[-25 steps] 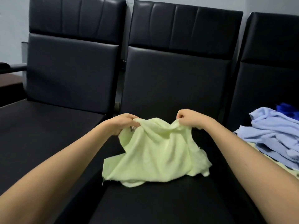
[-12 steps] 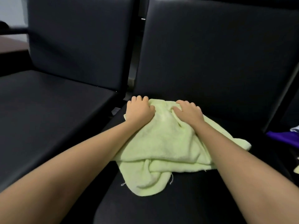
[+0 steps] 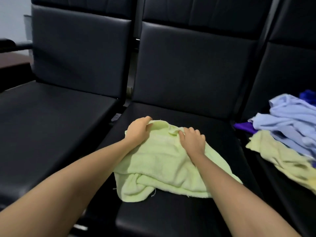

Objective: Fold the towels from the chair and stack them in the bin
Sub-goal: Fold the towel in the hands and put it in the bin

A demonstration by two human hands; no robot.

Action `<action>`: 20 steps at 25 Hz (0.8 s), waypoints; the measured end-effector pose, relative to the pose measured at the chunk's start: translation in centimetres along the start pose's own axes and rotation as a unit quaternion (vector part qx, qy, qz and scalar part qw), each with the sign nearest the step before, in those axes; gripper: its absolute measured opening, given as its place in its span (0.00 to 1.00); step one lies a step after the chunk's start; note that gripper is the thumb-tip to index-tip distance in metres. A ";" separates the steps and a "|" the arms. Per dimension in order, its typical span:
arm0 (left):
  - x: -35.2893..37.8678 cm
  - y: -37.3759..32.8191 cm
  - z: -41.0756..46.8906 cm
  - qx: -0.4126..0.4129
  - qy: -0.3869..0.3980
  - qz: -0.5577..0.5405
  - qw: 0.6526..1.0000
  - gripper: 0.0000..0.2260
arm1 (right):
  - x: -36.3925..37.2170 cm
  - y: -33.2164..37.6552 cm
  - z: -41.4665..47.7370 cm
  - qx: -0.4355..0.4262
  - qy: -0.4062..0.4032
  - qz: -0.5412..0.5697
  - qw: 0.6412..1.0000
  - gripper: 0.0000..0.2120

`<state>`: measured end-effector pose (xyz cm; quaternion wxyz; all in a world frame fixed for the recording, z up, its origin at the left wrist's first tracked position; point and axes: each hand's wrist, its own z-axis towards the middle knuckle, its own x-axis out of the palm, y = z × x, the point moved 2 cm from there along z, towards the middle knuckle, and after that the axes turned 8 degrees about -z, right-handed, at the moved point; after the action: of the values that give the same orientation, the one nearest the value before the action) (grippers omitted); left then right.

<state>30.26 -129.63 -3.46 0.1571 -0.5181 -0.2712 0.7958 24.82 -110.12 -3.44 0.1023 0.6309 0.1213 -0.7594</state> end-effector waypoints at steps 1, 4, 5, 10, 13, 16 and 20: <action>-0.4 -0.7 -1.2 -0.003 0.026 -0.023 0.999 0.07 | -0.7 -0.5 -1.7 0.013 0.024 0.006 1.000 0.18; -1.9 -2.6 -2.4 -0.060 0.185 -0.078 0.978 0.09 | -3.8 -2.7 -3.7 0.024 0.115 0.036 0.992 0.14; -3.0 -3.4 -2.4 -0.061 0.234 -0.082 0.967 0.09 | -5.4 -3.8 -4.2 0.021 0.144 0.045 0.988 0.12; -9.1 -6.6 -0.8 -0.041 0.271 -0.092 0.957 0.05 | -12.6 -8.0 -5.3 -0.039 0.198 0.122 0.972 0.03; -12.0 -8.6 0.3 -0.040 0.247 -0.087 0.964 0.13 | -15.6 -8.9 -5.3 -0.087 0.193 0.202 0.956 0.06; -14.2 -10.1 0.7 -0.040 0.246 -0.112 0.962 0.15 | -18.1 -9.2 -5.5 -0.111 0.210 0.190 0.953 0.06; -17.5 -11.3 -0.2 -0.048 0.408 -0.171 0.896 0.05 | -20.9 -10.7 -6.5 -0.108 0.176 0.122 0.971 0.10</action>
<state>37.39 -129.82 16.12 0.3622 -0.7499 -0.3058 0.4614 31.44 -97.90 16.58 0.2388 0.7497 0.1406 -0.6009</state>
